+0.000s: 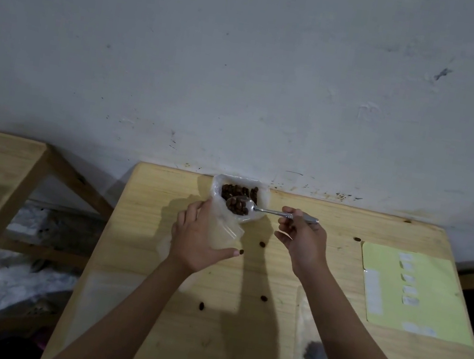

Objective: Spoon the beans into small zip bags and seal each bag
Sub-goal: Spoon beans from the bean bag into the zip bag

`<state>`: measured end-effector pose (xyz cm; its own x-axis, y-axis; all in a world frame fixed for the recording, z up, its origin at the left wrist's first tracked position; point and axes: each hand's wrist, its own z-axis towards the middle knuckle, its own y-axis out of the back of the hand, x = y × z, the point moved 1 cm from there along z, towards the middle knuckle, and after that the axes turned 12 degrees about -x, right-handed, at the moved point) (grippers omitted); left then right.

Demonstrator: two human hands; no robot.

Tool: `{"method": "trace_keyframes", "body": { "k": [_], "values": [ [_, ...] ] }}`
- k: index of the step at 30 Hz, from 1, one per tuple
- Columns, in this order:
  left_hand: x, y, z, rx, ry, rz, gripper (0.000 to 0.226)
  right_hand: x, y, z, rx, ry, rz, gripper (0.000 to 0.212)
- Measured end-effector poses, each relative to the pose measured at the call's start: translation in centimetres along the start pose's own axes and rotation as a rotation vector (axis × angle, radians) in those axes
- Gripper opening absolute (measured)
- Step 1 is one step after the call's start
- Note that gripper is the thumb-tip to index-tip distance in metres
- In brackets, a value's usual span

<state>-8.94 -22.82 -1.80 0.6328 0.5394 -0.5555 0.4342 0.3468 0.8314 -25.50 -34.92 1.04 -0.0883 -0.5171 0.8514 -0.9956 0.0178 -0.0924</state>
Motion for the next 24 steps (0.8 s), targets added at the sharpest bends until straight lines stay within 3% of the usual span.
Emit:
{"method": "trace_keyframes", "body": {
  "k": [6, 15, 24],
  "values": [
    [-0.4, 0.0, -0.4, -0.027, 0.005, -0.03, 0.121, 0.4, 0.2, -0.6, 0.012, 0.148, -0.067, 0.026],
    [0.5, -0.5, 0.0, -0.026, 0.056, -0.022, 0.124, -1.6, -2.2, 2.4, -0.157, 0.252, -0.238, 0.021],
    [0.4, -1.4, 1.0, 0.025, 0.035, -0.021, 0.125, -3.7, -4.8, 3.7, -0.149, 0.208, -0.344, 0.021]
  ]
}}
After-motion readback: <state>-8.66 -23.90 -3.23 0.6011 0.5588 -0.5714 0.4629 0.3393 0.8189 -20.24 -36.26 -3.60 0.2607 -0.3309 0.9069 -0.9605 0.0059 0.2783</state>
